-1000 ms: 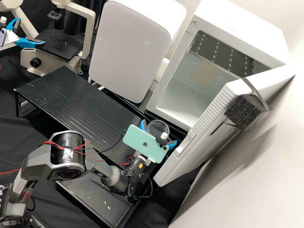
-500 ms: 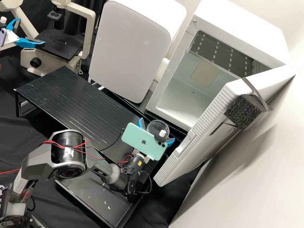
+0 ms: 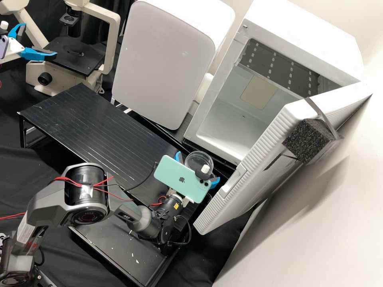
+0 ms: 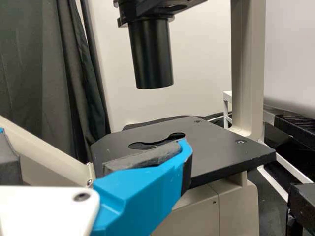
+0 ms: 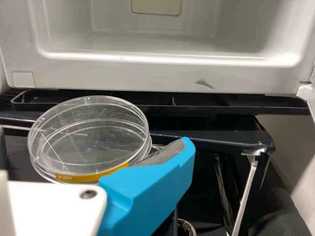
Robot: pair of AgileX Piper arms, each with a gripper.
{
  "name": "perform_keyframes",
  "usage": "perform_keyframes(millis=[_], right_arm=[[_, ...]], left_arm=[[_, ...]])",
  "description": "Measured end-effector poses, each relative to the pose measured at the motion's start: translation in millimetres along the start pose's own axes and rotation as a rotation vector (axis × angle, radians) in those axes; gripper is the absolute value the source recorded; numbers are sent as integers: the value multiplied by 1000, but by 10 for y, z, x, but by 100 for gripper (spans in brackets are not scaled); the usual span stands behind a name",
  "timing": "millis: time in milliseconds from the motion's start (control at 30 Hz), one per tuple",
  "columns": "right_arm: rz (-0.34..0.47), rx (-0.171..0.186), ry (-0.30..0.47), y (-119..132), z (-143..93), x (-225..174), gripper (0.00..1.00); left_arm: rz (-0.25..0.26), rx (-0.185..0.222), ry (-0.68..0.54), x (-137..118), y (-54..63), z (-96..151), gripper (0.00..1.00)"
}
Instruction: Take the petri dish out of the incubator
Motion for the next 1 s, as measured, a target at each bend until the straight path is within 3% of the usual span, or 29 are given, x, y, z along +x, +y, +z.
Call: perform_keyframes(millis=[33,1000], right_arm=[[0,0,0,0,0,0,0],[6,4,2,1,-7,7,0]], left_arm=[[0,0,0,0,0,0,100],[0,0,0,0,0,0,100]])
